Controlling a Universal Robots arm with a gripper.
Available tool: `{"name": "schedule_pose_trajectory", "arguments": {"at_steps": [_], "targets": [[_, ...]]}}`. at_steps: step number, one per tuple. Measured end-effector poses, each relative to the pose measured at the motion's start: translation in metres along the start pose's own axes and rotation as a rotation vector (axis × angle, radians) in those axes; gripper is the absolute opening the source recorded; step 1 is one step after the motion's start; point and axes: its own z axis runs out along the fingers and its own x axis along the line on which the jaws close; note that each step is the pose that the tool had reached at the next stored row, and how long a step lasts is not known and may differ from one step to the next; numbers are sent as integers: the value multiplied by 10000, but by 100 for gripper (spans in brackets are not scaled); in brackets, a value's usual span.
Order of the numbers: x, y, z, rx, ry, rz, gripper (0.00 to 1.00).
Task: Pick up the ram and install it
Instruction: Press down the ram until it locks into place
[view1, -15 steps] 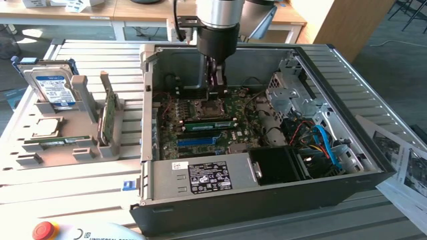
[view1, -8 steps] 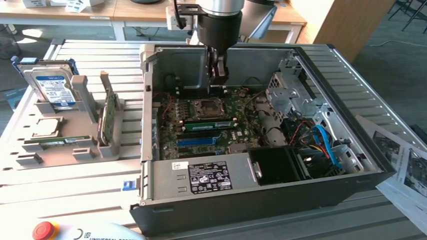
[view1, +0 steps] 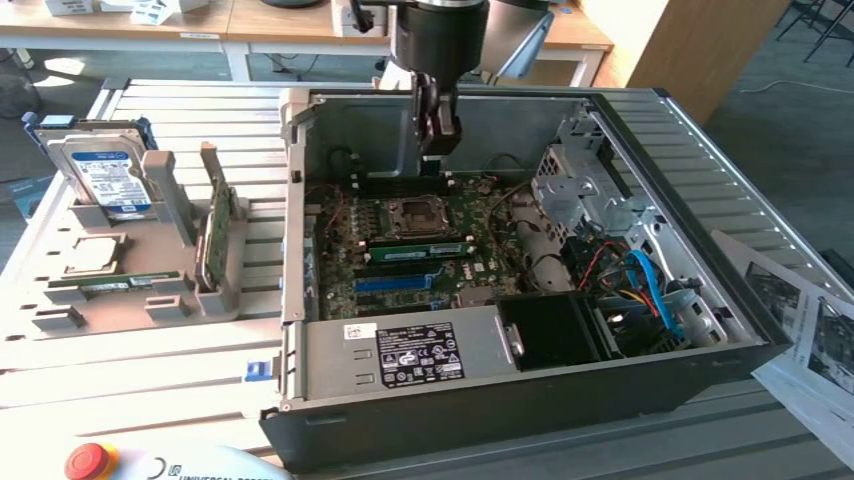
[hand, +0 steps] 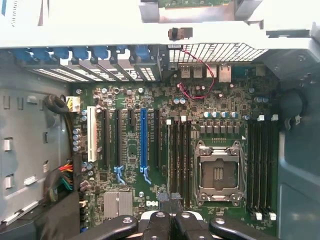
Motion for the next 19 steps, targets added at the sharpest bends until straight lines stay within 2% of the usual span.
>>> {"name": "schedule_pose_trajectory", "arguments": {"at_steps": [6, 19], "targets": [[6, -4, -105, 1, 63, -3, 11], [6, -4, -107, 2, 64, -2, 11]]}}
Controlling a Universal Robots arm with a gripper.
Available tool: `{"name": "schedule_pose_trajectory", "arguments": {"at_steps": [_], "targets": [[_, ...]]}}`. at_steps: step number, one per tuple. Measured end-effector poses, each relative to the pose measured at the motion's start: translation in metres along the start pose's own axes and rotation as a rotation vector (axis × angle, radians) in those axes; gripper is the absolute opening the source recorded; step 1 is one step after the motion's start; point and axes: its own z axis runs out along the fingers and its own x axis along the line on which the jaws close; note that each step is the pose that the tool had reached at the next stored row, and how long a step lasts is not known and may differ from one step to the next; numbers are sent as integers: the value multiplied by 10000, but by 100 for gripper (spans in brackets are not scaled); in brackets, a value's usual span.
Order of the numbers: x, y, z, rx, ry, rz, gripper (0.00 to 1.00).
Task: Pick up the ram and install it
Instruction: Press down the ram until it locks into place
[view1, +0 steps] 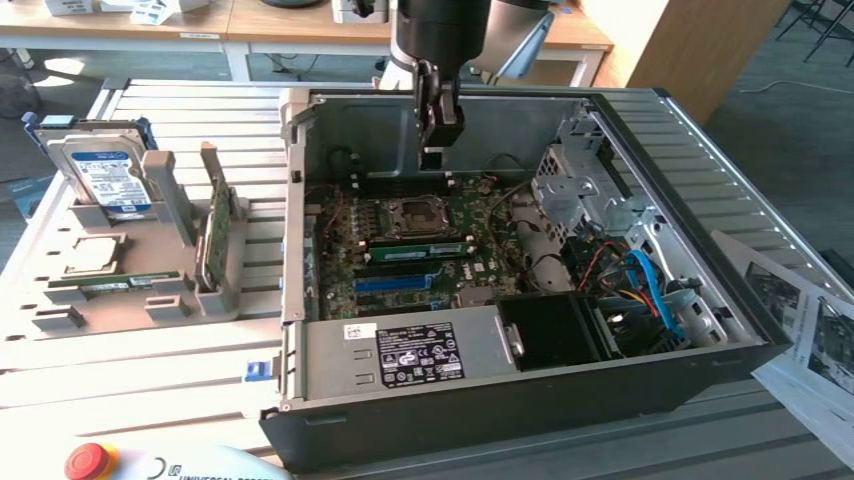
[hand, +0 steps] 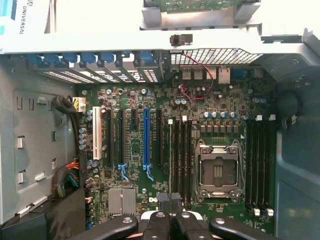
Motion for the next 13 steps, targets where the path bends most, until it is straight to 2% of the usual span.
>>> {"name": "schedule_pose_trajectory", "arguments": {"at_steps": [3, 6, 8, 13], "targets": [[0, 0, 0, 8, -12, 3, 11], [0, 0, 0, 60, -103, 50, 11], [-1, 0, 0, 76, -133, 101, 11], [0, 0, 1, 87, -136, 262, 11]]}}
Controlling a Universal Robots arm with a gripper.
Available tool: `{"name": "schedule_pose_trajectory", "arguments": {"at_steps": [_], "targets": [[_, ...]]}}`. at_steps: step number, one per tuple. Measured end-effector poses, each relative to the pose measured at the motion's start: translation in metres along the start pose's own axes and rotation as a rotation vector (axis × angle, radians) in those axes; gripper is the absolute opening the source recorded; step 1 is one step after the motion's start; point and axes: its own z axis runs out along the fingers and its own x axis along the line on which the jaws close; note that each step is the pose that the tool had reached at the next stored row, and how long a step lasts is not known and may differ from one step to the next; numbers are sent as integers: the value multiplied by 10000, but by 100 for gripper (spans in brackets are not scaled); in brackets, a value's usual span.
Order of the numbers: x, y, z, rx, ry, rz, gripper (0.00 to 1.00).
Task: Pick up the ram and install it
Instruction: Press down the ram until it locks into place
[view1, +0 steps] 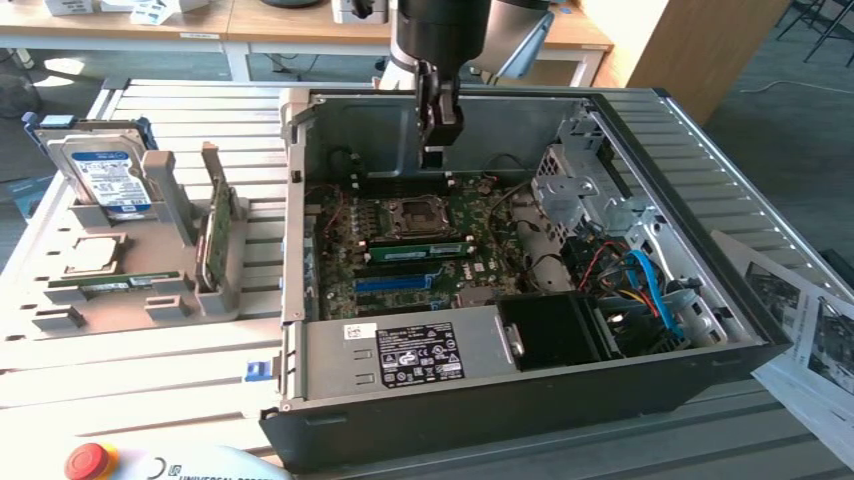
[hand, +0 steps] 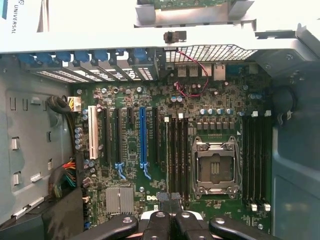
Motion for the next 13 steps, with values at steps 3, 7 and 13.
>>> {"name": "schedule_pose_trajectory", "arguments": {"at_steps": [3, 7, 13], "targets": [[0, 1, 1, -10, 10, 236, 11], [0, 0, 1, -27, 25, 564, 11], [0, 0, 4, -53, 48, 1057, 11]]}}
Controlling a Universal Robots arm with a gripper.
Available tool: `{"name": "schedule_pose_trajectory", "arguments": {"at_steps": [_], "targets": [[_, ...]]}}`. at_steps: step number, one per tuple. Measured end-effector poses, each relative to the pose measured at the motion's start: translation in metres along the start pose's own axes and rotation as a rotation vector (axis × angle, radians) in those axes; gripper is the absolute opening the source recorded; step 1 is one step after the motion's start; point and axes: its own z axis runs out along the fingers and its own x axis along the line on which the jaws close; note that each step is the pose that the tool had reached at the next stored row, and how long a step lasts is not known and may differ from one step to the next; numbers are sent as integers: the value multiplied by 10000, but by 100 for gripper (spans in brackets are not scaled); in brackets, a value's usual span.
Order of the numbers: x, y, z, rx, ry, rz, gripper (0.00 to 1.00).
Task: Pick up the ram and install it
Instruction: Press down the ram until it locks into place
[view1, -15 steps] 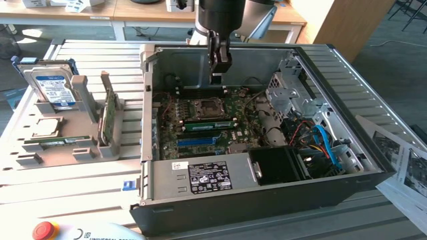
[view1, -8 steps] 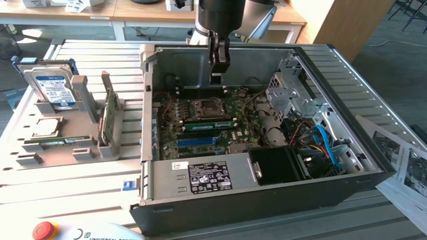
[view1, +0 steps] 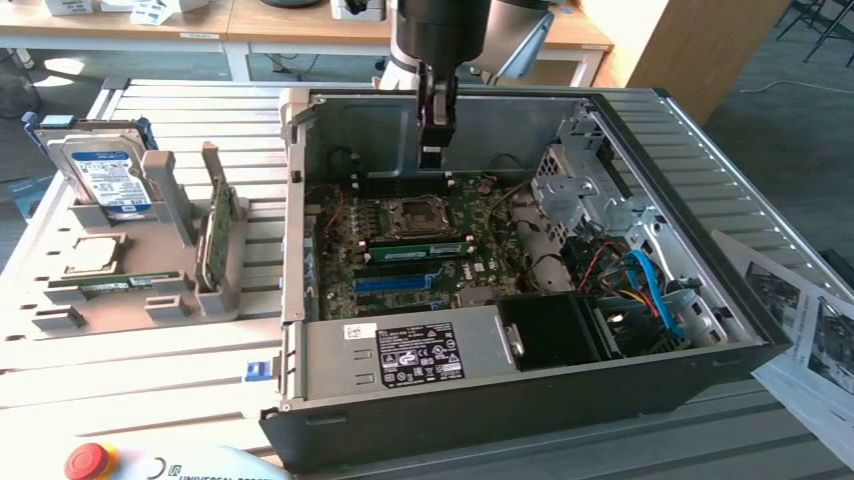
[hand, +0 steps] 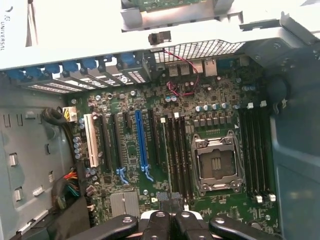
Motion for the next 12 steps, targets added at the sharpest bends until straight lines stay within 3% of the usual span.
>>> {"name": "schedule_pose_trajectory", "arguments": {"at_steps": [12], "targets": [[-1, 0, 9, -56, 52, 1133, 11]]}}
